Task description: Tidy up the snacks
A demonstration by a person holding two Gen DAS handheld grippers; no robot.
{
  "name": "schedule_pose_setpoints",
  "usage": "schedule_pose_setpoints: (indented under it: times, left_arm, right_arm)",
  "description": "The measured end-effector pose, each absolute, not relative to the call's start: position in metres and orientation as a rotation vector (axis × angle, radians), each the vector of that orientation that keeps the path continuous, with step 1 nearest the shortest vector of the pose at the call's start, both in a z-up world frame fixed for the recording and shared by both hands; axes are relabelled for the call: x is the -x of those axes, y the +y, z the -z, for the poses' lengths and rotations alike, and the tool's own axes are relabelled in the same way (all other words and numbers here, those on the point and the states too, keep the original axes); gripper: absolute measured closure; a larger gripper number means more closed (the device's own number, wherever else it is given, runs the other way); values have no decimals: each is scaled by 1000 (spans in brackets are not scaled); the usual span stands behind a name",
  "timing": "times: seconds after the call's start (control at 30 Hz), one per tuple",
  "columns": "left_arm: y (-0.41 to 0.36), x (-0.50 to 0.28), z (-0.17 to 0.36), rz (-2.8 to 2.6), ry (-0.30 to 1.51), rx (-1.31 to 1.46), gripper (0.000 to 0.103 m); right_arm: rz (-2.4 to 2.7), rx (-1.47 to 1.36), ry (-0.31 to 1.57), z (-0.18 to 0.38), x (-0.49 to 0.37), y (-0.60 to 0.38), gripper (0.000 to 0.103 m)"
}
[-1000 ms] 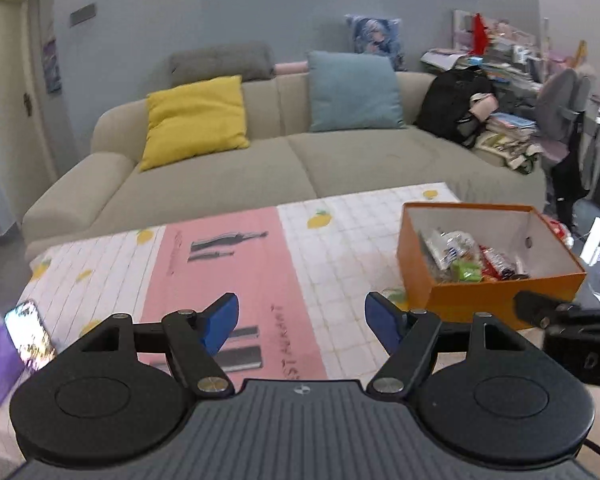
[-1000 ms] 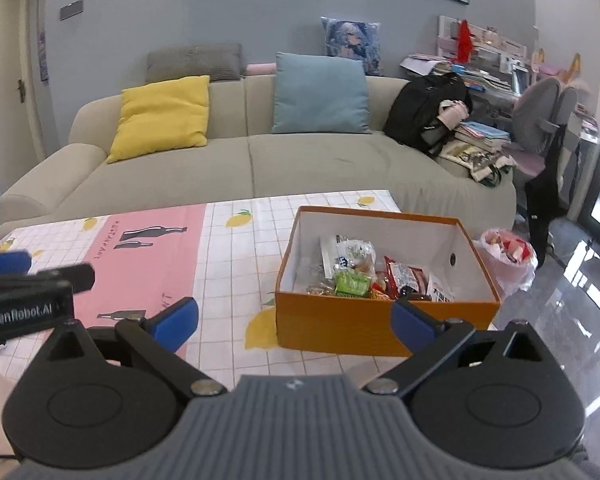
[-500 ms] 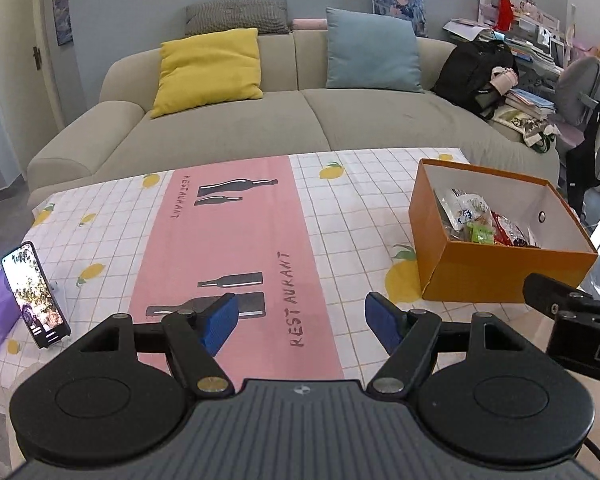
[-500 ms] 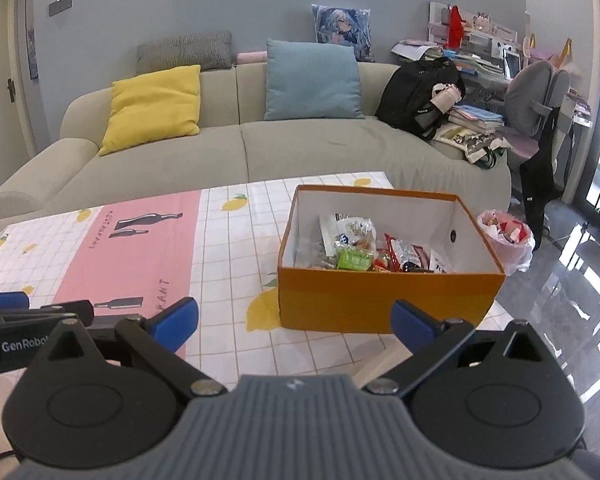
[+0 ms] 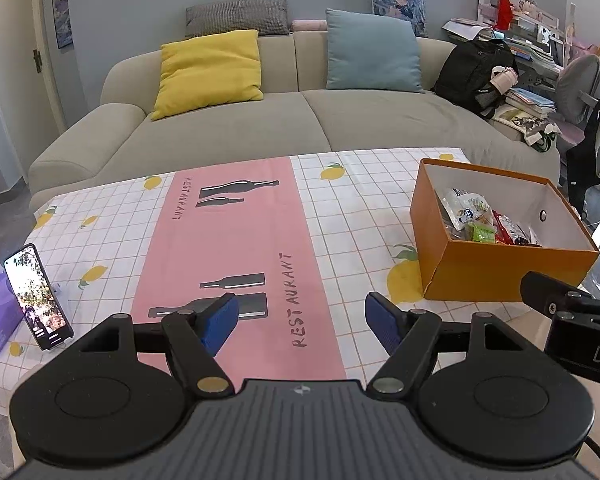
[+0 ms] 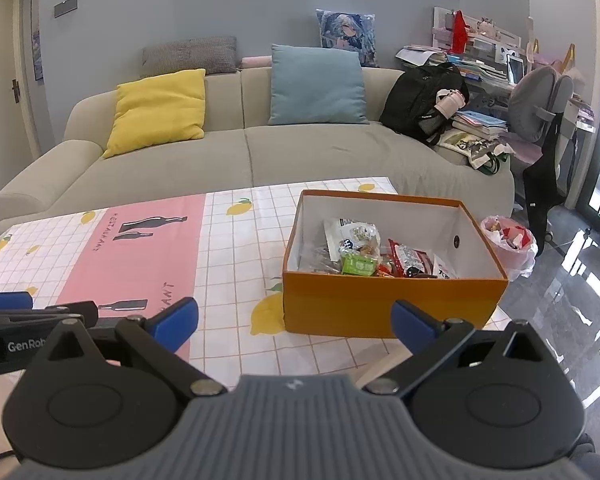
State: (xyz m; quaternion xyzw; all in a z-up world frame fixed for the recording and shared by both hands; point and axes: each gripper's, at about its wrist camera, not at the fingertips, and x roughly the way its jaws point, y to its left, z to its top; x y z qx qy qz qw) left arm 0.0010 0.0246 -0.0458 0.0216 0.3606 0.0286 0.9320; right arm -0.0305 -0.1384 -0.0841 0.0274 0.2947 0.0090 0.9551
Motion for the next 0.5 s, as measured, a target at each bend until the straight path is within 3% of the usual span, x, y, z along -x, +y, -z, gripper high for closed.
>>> schedule_pose_setpoints:
  times: [0.5]
  left_arm:
    - [24, 2, 44, -58, 714, -58, 18]
  right_arm:
    - [-26, -46, 587, 83, 33, -136, 3]
